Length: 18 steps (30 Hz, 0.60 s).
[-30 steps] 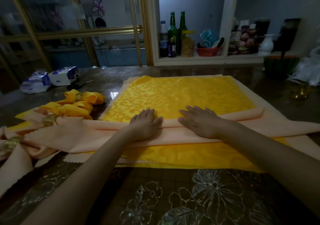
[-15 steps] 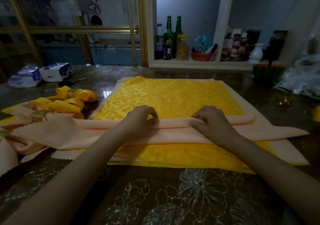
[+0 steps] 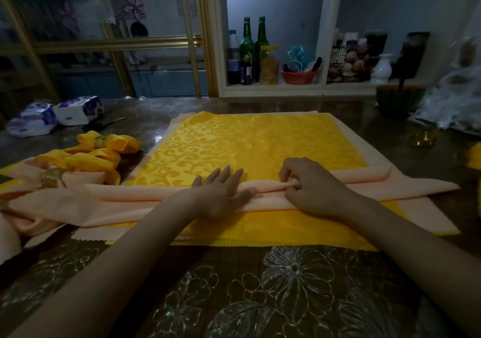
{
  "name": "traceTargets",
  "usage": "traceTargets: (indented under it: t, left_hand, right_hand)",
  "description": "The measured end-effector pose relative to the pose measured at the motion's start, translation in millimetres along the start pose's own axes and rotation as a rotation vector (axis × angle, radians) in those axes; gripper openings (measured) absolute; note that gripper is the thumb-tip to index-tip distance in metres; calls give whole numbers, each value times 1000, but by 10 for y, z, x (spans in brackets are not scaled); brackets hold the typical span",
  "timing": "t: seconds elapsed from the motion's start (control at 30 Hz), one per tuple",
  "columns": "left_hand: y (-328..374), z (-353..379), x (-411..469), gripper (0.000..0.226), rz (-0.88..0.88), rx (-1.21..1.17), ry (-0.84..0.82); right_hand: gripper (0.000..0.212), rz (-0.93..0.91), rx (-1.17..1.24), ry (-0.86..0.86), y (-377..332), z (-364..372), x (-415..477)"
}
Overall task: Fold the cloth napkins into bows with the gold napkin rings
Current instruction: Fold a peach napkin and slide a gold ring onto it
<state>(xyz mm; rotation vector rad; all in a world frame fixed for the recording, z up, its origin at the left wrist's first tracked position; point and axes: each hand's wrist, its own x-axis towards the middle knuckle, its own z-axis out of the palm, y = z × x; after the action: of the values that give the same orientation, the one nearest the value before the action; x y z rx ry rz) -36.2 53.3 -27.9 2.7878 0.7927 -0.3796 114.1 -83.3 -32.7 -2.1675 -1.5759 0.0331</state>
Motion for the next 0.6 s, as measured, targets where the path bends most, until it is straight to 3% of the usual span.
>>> traceTargets:
  t: [0.07,0.13,0.23,0.33,0.47,0.6]
  left_hand:
    - [9,-3,-9,73,-16,24,-31]
    - [13,10,7,76,-16,43,-44]
    - [10,22,8,77,-15,43,-50]
    - [22,13,4,75,-13,36,-52]
    - [-18,-39,24,61,15,-36,-32]
    - [-56,-121,-7,40,97,-278,152]
  right_hand:
    - [12,33,46,21,-53,22,-2]
    - [29,33,-22,11,-99,68,-1]
    - [53,-23,-272,-218,-138,137,46]
    - [60,35,-285,-378,-130,130,81]
    - [58,65,-225,-344,-132,171,97]
    - [43,34,-99,-174,-124,142,92]
